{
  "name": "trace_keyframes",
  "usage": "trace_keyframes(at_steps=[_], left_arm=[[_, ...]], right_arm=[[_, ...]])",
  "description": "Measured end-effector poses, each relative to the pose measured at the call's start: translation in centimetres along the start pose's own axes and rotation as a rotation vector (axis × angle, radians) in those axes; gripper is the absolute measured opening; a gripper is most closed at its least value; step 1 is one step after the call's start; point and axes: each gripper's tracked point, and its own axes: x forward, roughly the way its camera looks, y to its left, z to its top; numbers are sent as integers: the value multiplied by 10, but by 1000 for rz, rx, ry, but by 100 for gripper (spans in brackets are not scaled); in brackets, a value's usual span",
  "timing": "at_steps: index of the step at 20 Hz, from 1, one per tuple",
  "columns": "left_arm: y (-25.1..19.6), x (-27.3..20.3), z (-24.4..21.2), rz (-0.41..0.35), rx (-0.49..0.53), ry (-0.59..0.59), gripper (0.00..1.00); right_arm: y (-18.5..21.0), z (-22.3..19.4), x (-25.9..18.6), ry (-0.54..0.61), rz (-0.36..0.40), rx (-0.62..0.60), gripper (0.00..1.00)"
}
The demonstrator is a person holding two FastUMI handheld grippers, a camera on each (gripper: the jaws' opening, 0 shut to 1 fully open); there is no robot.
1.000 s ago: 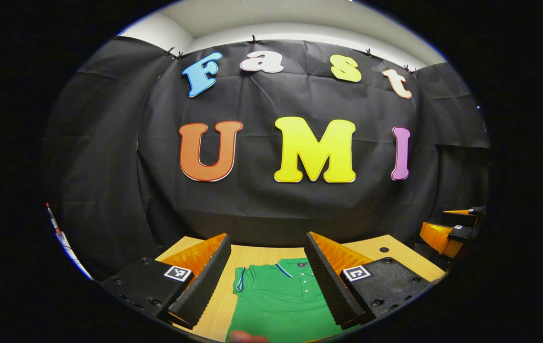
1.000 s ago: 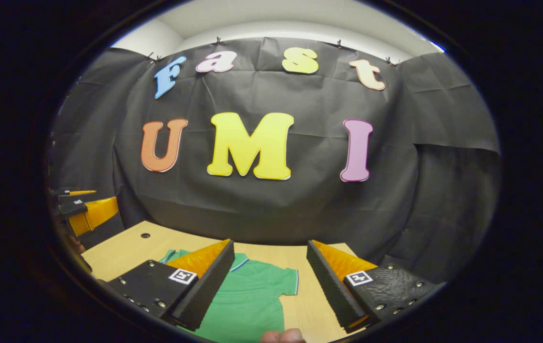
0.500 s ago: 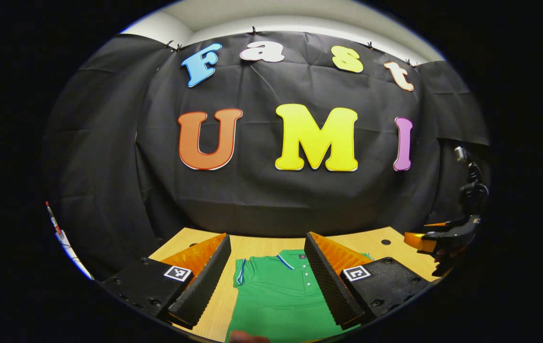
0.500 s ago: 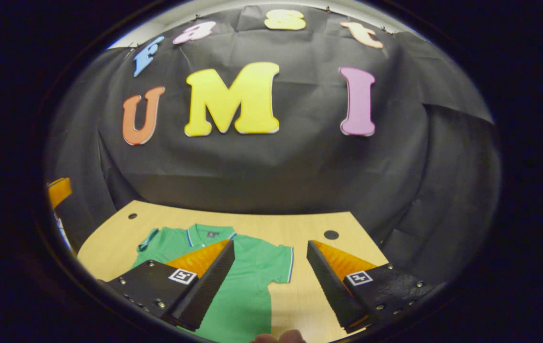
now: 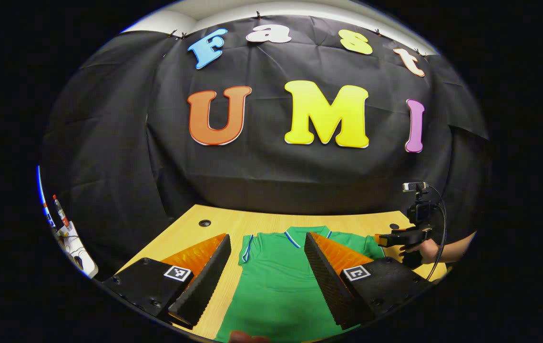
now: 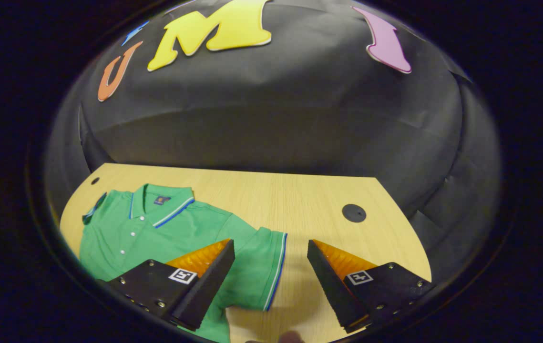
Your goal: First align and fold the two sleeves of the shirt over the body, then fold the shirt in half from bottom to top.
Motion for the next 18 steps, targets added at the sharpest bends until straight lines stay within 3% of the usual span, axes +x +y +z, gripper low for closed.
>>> trace_keyframes(at_steps=[6,12,13,14,15,16,17,18], left_arm=[[2,1,-20,50,-35,55,100],[3,-1,-21,58,-35,54,100],[4,-2,-20,59,-34,52,100],[4,-2,-21,60,-35,52,100],[5,-2,-21,61,-37,52,100],[5,-3,-21,59,-37,54,100],[6,-4,-21,59,-32,52,100],[8,-4,-20,61,-24,49,100]], right_arm=[[1,-14,44,37,13,42,92],[0,-27,47,62,52,76,76],[-2,-28,45,57,54,77,53],[-3,-28,44,51,65,81,50],[-2,-29,45,47,69,74,29],[-2,-27,43,36,69,60,29],[-1,-27,45,40,56,48,6],[-1,-25,45,46,46,44,6]])
